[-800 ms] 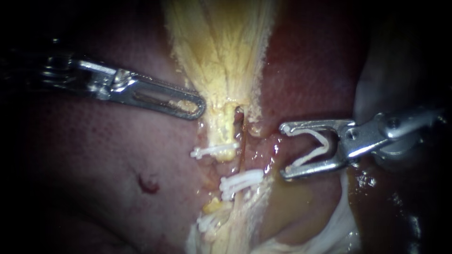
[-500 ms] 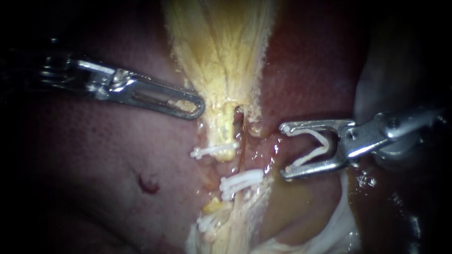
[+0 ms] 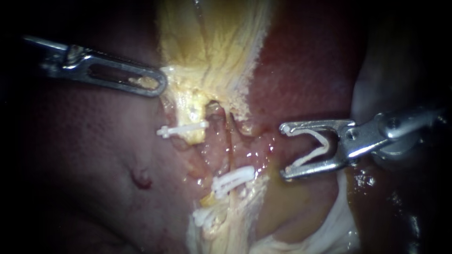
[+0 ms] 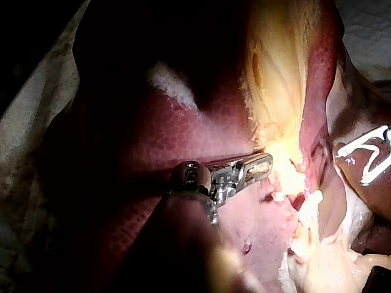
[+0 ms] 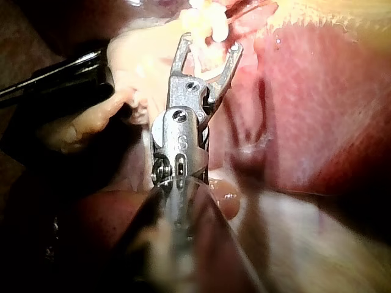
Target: Clipping third clip right tube
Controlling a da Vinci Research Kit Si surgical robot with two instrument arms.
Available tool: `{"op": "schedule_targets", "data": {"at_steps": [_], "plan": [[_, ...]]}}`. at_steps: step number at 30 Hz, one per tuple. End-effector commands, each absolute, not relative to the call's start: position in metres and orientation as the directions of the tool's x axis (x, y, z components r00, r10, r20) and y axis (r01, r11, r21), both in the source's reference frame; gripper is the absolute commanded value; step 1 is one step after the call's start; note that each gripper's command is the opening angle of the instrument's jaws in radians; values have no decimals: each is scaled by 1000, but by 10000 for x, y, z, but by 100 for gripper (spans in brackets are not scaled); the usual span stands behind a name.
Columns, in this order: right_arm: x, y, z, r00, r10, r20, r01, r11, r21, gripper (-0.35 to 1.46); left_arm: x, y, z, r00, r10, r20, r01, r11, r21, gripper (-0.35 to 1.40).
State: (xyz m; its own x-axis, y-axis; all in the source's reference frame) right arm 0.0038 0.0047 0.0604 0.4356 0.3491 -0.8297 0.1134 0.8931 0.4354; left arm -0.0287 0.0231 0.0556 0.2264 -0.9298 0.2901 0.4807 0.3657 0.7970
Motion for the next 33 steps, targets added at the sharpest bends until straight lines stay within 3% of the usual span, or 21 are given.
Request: {"op": "schedule_targets", "data": {"at_steps": [1, 15, 33], "plan": [[39, 47, 604, 435, 349, -830, 114, 893, 435, 50, -287, 230, 556, 226, -930, 290, 480, 365, 797, -35], [73, 52, 616, 433, 443, -785, 105, 840, 533, 50, -289, 226, 559, 225, -929, 293, 482, 367, 795, -35], [126, 61, 697, 436, 607, -664, 44, 722, 690, 49, -289, 224, 557, 224, -930, 293, 484, 367, 794, -35]]}}
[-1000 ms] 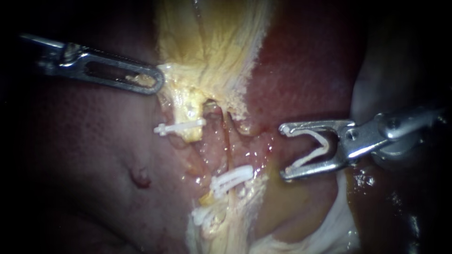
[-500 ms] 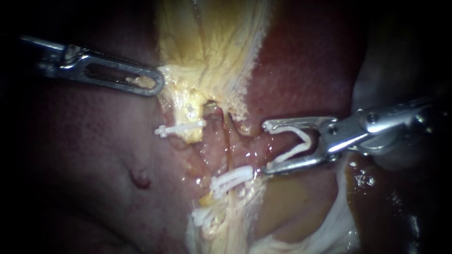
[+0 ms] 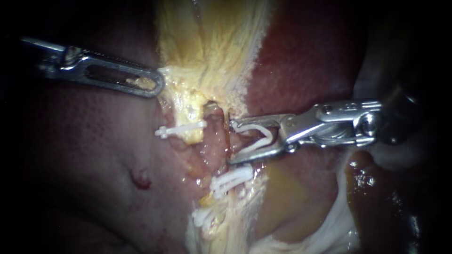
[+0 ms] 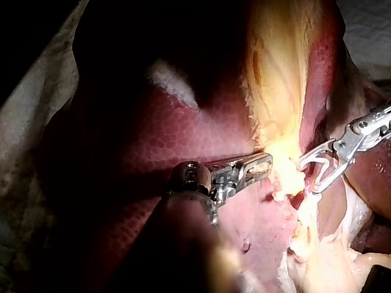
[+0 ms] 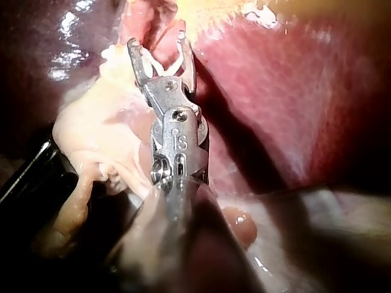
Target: Clipping third clip right tube
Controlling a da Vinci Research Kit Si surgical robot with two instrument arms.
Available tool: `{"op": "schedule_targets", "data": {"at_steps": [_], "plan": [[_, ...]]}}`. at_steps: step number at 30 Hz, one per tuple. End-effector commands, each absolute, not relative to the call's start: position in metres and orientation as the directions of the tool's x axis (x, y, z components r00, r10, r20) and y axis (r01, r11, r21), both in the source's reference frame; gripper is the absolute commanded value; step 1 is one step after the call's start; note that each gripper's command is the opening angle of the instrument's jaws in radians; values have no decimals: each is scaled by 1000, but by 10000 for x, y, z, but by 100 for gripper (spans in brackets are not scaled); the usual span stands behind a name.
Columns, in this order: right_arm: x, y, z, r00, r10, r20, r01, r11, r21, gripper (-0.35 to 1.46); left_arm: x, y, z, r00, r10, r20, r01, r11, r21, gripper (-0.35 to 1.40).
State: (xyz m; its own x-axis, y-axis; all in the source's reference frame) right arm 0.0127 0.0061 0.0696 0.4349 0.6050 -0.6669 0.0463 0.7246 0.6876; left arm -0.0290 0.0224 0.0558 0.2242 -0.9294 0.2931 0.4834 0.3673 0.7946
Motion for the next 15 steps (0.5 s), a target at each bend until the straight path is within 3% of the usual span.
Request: {"op": "schedule_targets", "data": {"at_steps": [1, 10, 15], "plan": [[126, 62, 700, 436, 611, -660, 41, 719, 693, 49, -289, 224, 557, 224, -930, 293, 484, 367, 794, -35], [134, 66, 715, 436, 640, -632, 29, 692, 721, 49, -289, 224, 557, 224, -930, 293, 484, 367, 794, -35], [145, 67, 715, 394, 683, -616, 53, 652, 756, 49, -289, 224, 557, 224, -930, 293, 484, 367, 794, -35]]}}
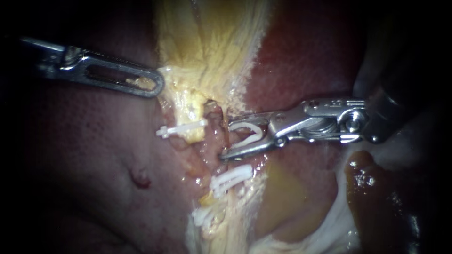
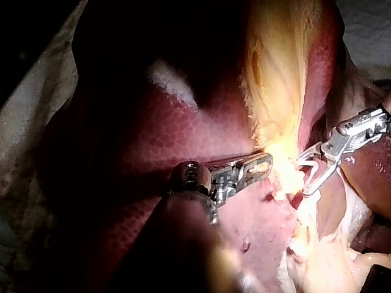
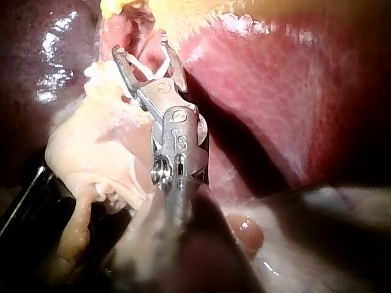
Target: Clipping third clip right tube
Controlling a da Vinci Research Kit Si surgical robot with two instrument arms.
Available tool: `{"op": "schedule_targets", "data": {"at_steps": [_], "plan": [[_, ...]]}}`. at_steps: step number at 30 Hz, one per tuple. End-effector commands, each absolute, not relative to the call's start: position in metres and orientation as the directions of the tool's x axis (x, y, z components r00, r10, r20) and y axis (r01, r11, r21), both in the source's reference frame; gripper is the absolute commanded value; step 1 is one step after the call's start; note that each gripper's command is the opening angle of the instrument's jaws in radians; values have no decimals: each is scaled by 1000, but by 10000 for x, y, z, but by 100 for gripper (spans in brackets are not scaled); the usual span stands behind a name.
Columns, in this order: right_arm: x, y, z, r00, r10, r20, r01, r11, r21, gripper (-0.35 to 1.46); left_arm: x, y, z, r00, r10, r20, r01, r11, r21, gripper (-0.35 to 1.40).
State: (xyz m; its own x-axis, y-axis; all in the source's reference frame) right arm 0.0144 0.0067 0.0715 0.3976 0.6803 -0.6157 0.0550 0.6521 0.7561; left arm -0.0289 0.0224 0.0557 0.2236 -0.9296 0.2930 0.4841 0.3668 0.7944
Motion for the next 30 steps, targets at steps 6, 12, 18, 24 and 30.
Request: {"op": "schedule_targets", "data": {"at_steps": [6, 12, 18, 24, 30], "plan": [[150, 69, 715, 340, 732, -591, 105, 595, 797, 47, -289, 224, 557, 224, -930, 293, 484, 367, 794, -35], [152, 69, 715, 311, 757, -575, 160, 555, 816, 45, -289, 224, 557, 224, -930, 293, 484, 367, 794, -35], [152, 71, 713, 269, 782, -563, 182, 532, 827, 45, -289, 224, 557, 224, -930, 293, 484, 367, 794, -35], [152, 71, 706, 231, 799, -555, 199, 519, 831, 46, -289, 224, 557, 224, -930, 293, 484, 367, 794, -35], [151, 72, 697, 214, 805, -553, 205, 516, 832, 48, -289, 224, 558, 224, -930, 293, 484, 367, 794, -35]]}}
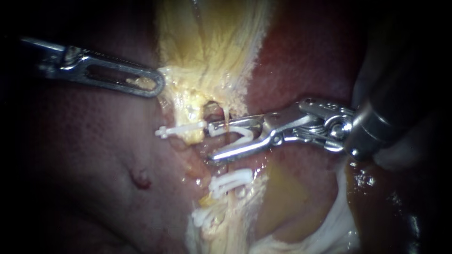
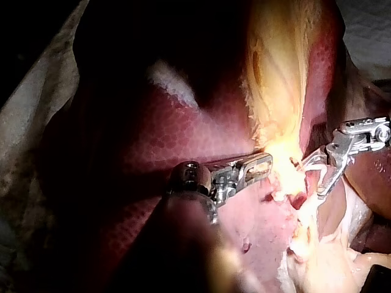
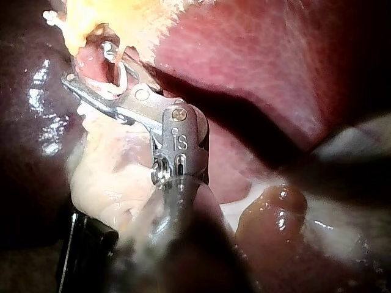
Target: Clipping third clip right tube
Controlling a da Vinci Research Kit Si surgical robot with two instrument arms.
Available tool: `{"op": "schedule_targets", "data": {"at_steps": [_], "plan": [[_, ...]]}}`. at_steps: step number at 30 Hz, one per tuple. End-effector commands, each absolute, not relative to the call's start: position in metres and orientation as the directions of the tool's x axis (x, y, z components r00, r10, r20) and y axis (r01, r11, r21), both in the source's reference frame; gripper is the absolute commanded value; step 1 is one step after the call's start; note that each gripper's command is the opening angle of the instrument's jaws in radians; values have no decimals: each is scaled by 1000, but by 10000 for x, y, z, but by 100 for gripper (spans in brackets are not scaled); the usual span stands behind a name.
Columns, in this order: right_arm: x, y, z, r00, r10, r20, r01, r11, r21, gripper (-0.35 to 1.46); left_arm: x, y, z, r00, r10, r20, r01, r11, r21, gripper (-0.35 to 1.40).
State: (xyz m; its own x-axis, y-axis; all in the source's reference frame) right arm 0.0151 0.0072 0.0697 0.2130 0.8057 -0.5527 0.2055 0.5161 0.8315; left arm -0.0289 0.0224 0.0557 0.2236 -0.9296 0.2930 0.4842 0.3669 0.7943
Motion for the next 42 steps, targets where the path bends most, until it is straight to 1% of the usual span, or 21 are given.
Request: {"op": "schedule_targets", "data": {"at_steps": [1, 6, 10, 15, 19, 24, 28, 35, 38, 42], "plan": [[151, 73, 696, 212, 806, -552, 210, 515, 831, 48, -289, 224, 558, 224, -930, 293, 484, 367, 794, -35], [150, 73, 693, 208, 808, -552, 214, 513, 831, 48, -289, 224, 558, 224, -930, 293, 484, 367, 794, -35], [147, 72, 690, 205, 811, -548, 234, 503, 832, 48, -289, 224, 558, 224, -930, 293, 484, 367, 794, -35], [143, 69, 677, 196, 819, -540, 281, 481, 831, 48, -289, 225, 559, 224, -930, 293, 484, 367, 794, -35], [145, 67, 660, 173, 828, -533, 327, 463, 824, 48, -289, 225, 560, 224, -929, 293, 484, 367, 794, -35], [148, 66, 642, 163, 835, -525, 365, 444, 818, 47, -289, 225, 560, 224, -929, 293, 484, 367, 794, -35], [149, 69, 638, 154, 839, -522, 368, 441, 818, 47, -289, 225, 560, 224, -929, 293, 484, 367, 794, -35], [149, 75, 645, 152, 846, -510, 357, 435, 827, 45, -289, 225, 560, 224, -929, 293, 484, 367, 794, -35], [148, 76, 647, 156, 852, -500, 354, 425, 833, 40, -289, 225, 561, 224, -929, 294, 484, 367, 794, -35], [146, 77, 649, 157, 854, -495, 354, 420, 836, 28, -289, 225, 561, 224, -929, 294, 484, 367, 794, -35]]}}
